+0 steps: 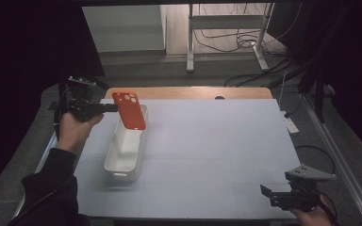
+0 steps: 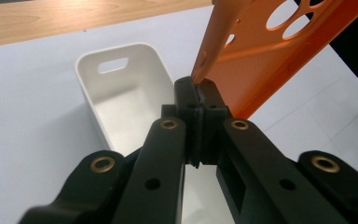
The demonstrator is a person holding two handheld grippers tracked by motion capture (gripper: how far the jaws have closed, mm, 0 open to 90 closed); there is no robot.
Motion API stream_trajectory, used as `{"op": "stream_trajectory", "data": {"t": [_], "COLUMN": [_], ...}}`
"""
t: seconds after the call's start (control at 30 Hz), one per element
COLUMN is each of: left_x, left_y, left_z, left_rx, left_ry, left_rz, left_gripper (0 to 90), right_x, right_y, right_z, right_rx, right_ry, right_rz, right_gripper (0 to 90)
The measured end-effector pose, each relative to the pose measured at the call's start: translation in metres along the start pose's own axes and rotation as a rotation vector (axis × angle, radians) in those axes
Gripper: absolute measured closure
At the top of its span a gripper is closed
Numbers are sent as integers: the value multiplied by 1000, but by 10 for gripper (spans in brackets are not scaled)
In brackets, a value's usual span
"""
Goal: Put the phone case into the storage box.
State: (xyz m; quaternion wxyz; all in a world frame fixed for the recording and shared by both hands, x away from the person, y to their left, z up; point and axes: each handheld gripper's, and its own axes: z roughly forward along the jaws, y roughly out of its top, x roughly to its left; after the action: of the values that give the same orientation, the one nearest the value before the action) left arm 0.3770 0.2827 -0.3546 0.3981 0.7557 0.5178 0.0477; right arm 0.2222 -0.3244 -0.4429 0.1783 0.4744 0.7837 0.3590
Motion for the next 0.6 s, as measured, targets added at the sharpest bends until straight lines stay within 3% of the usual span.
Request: {"op": "stream_trajectory", "data": {"t": [0.6], "left_x": [18], "left_y": [13], "left_z": [9], "left_rx": [-4], "left_ry": [60], "left_rz": [-34], "left_gripper": [891], "right_x": [-1], "right_y": [0], "right_z": [0], "right_rx": [-1], "right_ry": [-3], "right_rz": [11], "right_gripper": [0]}}
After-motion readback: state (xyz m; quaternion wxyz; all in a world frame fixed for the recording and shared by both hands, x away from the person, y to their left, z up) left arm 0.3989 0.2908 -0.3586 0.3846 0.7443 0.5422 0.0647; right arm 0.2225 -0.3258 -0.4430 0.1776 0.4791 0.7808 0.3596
